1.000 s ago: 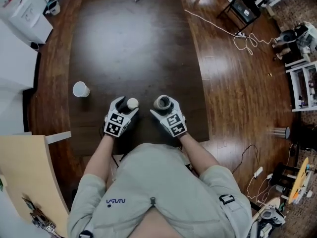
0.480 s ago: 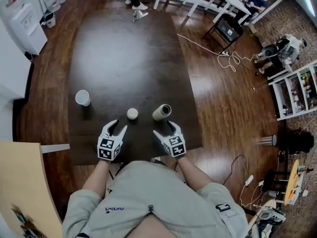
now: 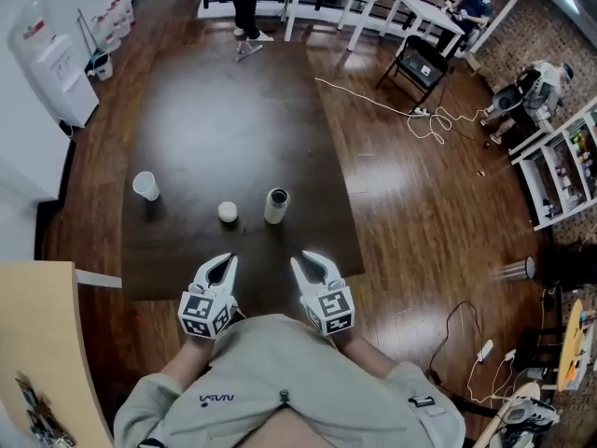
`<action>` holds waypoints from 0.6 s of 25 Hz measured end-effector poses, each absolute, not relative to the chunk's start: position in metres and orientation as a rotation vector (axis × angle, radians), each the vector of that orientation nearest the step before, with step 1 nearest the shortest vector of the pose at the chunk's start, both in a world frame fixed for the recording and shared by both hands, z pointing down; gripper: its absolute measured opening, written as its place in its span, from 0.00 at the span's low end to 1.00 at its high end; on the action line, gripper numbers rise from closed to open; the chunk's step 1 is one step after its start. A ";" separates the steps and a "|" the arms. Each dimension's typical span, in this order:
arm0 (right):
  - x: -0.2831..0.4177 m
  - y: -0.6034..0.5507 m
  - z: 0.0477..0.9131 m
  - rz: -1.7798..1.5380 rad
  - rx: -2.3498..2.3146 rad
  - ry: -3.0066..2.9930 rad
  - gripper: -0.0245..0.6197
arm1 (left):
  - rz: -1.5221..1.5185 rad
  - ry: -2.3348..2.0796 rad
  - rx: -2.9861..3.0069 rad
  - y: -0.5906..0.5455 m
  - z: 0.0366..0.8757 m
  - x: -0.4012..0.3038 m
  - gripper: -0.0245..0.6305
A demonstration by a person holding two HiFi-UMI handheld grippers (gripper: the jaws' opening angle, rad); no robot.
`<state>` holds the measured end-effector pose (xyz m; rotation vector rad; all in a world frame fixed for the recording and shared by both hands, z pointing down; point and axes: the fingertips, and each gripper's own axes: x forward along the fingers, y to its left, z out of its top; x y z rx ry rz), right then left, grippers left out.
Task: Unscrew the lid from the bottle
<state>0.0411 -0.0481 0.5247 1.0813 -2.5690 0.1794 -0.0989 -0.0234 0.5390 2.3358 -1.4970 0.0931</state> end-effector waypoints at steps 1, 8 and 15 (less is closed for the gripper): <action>0.047 -0.039 0.512 0.149 1.071 -2.603 0.13 | 0.092 -1.507 2.351 -0.015 0.531 -0.084 0.04; 0.091 0.055 0.471 0.095 0.901 -2.738 0.04 | -0.053 -1.654 2.322 0.074 0.467 0.008 0.04; 0.131 0.116 0.444 0.074 0.872 -2.816 0.04 | 0.004 -1.729 2.310 0.146 0.441 0.049 0.04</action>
